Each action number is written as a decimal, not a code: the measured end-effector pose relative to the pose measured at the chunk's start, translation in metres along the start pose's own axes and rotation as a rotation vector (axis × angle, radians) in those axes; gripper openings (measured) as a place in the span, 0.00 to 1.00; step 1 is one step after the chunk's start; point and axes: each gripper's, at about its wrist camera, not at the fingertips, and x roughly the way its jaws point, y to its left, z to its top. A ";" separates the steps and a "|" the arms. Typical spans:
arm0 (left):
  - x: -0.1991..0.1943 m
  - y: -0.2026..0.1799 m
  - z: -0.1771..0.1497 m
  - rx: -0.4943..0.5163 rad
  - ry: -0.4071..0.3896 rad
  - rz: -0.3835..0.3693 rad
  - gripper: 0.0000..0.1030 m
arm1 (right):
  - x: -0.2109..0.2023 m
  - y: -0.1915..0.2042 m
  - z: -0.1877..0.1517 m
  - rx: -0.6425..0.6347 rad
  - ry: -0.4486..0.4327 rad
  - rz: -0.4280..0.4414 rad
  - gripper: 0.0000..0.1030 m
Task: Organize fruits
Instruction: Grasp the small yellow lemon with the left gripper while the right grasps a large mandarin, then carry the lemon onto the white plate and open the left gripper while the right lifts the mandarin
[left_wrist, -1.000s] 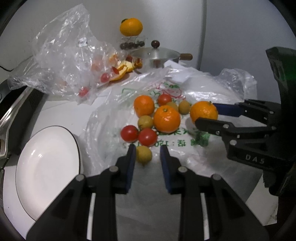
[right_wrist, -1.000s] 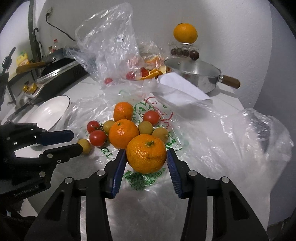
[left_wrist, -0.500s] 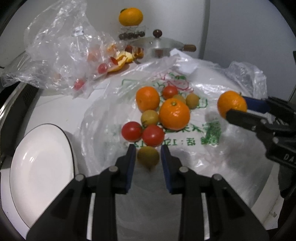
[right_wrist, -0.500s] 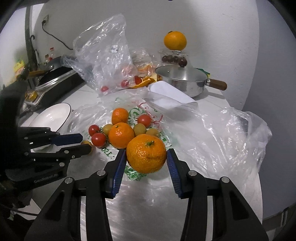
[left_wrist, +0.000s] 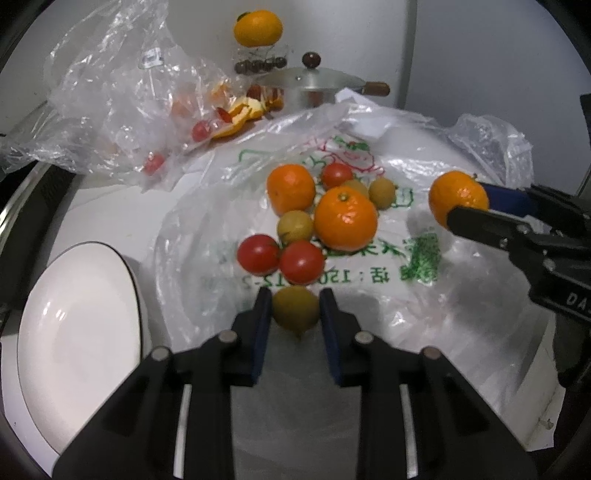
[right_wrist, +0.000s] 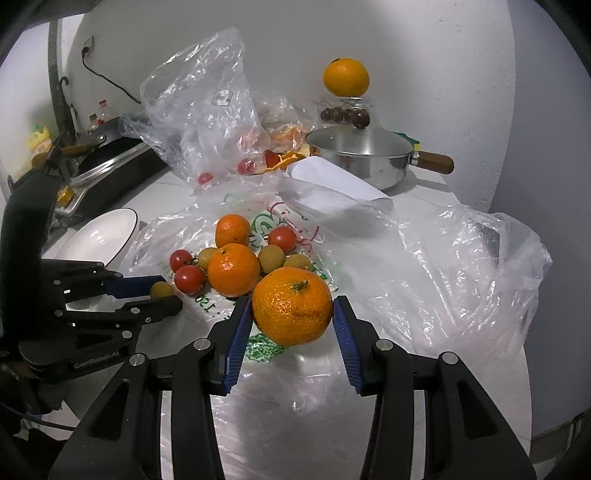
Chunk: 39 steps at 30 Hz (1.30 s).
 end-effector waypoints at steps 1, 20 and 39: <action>-0.002 0.000 0.000 -0.001 -0.004 -0.002 0.26 | -0.001 0.001 0.000 -0.001 -0.003 0.000 0.46; -0.065 0.024 -0.011 -0.022 -0.121 -0.017 0.26 | -0.027 0.048 0.012 -0.056 -0.046 0.002 0.46; -0.097 0.089 -0.040 -0.077 -0.175 0.045 0.26 | -0.020 0.110 0.028 -0.097 -0.060 0.052 0.46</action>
